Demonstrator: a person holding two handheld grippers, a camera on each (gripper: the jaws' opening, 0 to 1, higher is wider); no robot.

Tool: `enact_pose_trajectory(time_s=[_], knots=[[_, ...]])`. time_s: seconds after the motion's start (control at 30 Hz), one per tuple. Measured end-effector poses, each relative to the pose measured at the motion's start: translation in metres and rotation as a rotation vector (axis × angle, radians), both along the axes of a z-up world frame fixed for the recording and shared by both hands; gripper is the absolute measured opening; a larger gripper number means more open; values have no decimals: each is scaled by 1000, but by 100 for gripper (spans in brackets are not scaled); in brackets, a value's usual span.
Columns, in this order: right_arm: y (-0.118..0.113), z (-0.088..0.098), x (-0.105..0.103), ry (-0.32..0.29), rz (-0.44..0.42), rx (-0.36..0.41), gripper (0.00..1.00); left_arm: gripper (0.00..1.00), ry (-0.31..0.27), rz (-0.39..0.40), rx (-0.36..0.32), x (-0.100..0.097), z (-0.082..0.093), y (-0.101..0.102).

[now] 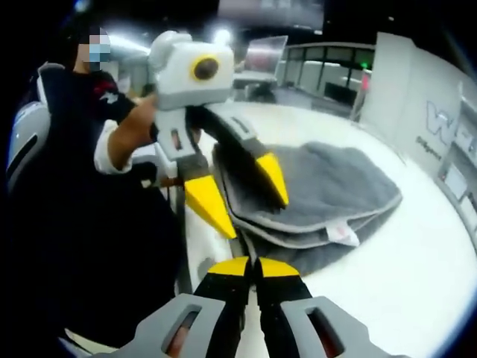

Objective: Open the folded towel by lifting each exposed corner and separating the folded layers until the towel lies flat within the target outline without major curled edges

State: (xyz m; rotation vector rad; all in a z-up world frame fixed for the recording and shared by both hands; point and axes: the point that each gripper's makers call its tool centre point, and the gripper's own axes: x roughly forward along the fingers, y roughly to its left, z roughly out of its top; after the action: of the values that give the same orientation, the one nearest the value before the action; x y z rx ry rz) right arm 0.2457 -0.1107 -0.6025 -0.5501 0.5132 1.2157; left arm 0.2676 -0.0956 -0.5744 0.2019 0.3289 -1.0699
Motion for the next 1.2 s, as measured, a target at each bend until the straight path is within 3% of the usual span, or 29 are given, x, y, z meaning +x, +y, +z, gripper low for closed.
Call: enact_pose_trajectory(time_s=[0.27,0.47,0.6,0.8,0.93,1.2], knots=[[0,-2,-5,-32,44,-40,0,27,-5,29,3,13,-4,5],[0,-4,-6,-18,43,-41,0,21,-23,45,-2,19,-3,5],[1,-6,-8,-2,37,-35,1,15,-2,43,-13,15,-4,4],[1,-6,-8,-3,39,-37,1,18,-57,33,33,10,-5,4],[2,-6,-8,5,33,-33,1,21,-123,36,91,19,-6,10],[2,-6,-11,11,45,-25,5,19,-194,74,147,9,-10,4]])
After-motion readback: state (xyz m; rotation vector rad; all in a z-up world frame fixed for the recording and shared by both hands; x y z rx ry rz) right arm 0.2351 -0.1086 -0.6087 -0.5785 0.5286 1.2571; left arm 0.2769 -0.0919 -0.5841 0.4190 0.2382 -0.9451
